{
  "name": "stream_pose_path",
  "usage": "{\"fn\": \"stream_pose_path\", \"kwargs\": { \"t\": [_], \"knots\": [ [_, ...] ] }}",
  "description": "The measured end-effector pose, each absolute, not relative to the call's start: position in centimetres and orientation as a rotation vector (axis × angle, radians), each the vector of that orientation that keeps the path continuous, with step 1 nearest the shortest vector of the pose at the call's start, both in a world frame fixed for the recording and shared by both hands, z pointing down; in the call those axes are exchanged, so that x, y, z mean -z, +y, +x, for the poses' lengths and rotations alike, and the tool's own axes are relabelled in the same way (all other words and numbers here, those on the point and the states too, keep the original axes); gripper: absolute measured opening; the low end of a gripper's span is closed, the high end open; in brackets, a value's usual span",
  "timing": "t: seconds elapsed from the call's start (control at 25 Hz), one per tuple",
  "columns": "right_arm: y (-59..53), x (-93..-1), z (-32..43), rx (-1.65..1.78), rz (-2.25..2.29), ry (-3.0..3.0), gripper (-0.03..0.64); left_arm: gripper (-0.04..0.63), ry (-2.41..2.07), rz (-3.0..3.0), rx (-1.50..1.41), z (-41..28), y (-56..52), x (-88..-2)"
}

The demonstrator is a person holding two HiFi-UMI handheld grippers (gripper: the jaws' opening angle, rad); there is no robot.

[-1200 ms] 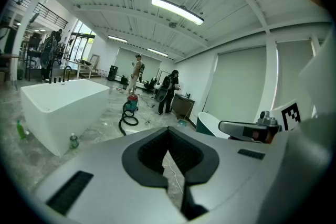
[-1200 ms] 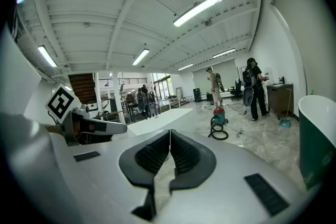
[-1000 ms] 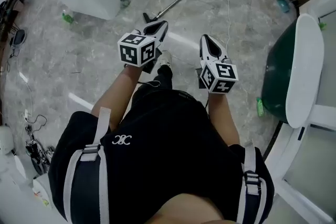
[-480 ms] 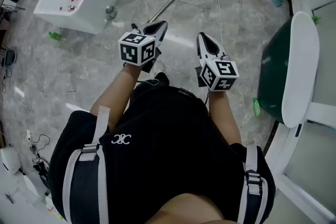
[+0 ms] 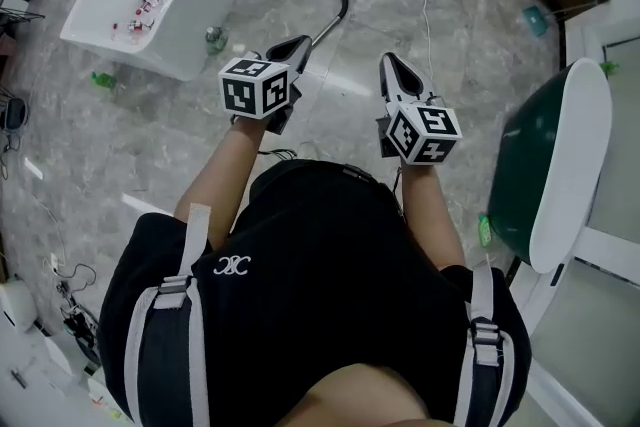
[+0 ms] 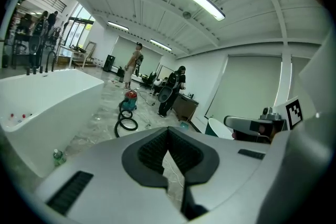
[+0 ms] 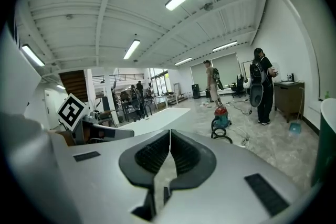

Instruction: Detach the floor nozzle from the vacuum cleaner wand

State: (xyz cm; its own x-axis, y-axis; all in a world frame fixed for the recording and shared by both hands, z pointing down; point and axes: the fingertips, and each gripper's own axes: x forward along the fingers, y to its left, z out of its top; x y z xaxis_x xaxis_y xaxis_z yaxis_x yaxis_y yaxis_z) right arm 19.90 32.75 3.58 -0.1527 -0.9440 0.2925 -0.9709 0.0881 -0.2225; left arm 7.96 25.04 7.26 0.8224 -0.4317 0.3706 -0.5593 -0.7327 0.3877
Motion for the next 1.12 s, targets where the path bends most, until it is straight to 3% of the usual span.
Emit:
{"fn": "stream_pose_path", "kwargs": {
  "t": [0.56,1.12],
  "knots": [
    [20.2,-5.8,17.8,-0.572,1.849,-2.281,0.017,0.009,-1.036,2.408,-0.202,1.5,12.9,-7.5],
    [0.7,-7.1,22.7,-0.537,1.599,-2.448,0.017,0.009,-1.271,2.300,-0.186,5.4,-2.1,-8.4]
  ]
}}
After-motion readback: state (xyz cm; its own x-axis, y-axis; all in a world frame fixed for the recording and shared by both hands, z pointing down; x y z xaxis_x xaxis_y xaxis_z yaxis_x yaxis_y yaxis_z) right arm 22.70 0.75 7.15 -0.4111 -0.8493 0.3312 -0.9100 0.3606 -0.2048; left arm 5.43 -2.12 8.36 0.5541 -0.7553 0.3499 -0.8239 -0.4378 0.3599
